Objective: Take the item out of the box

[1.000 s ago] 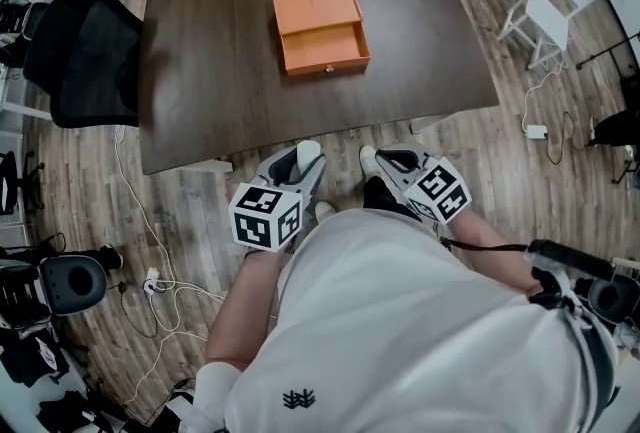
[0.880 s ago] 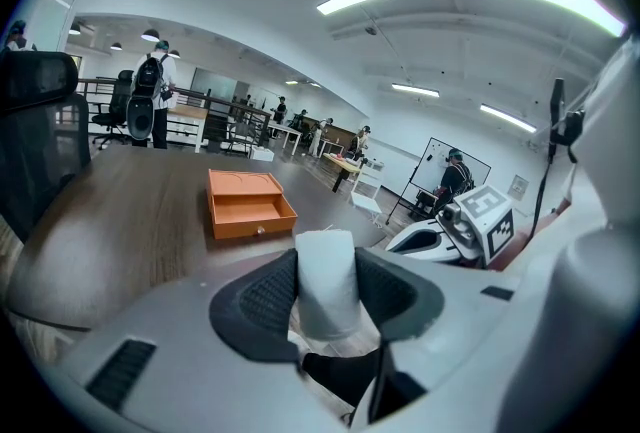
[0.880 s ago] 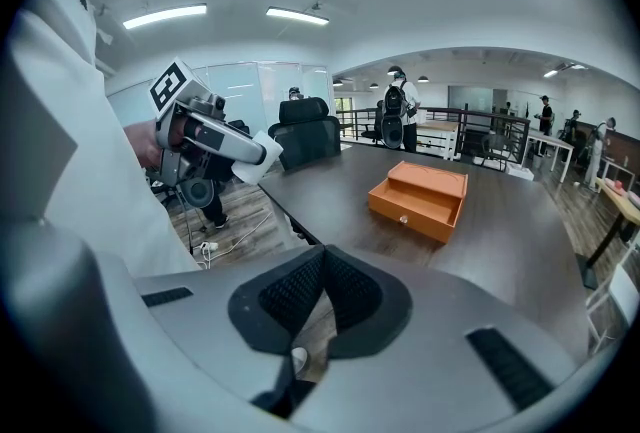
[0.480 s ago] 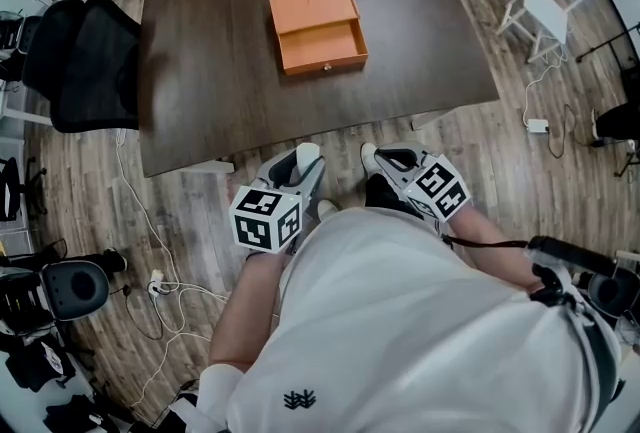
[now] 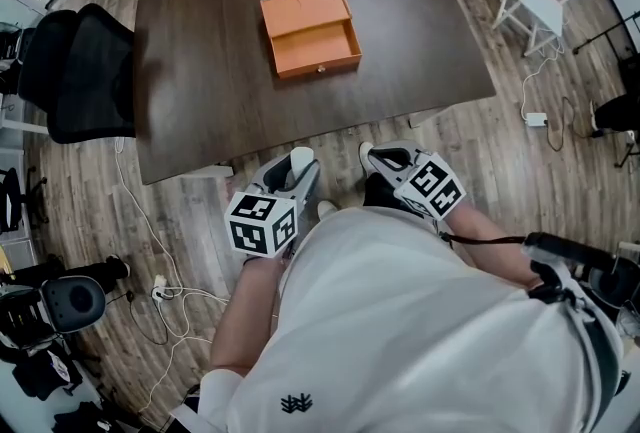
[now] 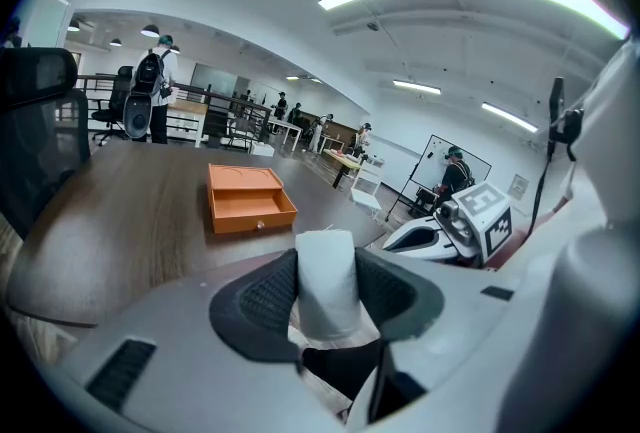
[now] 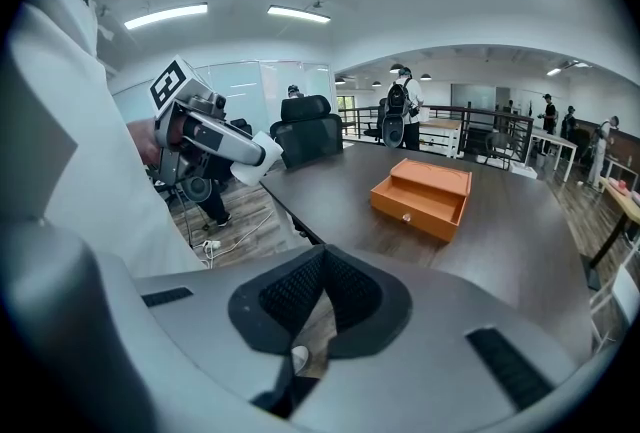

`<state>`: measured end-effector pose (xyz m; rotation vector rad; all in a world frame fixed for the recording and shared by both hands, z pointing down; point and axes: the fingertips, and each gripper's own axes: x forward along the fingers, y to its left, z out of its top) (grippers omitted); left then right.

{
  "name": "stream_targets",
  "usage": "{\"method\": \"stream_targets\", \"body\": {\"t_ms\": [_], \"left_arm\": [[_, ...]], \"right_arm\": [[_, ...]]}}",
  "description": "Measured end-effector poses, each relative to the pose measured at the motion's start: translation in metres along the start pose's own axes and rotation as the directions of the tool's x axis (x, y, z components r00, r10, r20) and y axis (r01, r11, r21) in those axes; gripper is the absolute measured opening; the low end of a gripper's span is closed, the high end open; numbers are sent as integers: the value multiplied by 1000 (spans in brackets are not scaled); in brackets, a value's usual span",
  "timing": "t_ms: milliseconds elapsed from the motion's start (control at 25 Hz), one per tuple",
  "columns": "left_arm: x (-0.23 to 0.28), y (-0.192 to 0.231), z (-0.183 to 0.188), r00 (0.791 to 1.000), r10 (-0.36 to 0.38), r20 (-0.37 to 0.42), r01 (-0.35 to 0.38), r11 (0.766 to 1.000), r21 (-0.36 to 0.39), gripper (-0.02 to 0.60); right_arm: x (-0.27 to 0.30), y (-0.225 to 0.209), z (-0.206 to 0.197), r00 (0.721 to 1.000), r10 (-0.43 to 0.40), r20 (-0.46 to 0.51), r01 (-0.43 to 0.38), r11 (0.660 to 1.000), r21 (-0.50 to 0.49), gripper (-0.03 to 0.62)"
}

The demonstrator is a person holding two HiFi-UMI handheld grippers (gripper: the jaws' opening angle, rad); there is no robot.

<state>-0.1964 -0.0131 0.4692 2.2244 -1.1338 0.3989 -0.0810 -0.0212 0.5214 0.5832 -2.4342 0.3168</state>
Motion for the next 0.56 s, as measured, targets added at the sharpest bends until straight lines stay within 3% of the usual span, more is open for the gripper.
{"method": "stream_targets", "body": {"t_ms": [560], "left_arm": [[26, 11, 19, 1000, -1, -15, 1, 1000, -3, 183]], "right_arm": [[5, -34, 7, 1000, -1, -3, 1, 1000, 3, 3]]}}
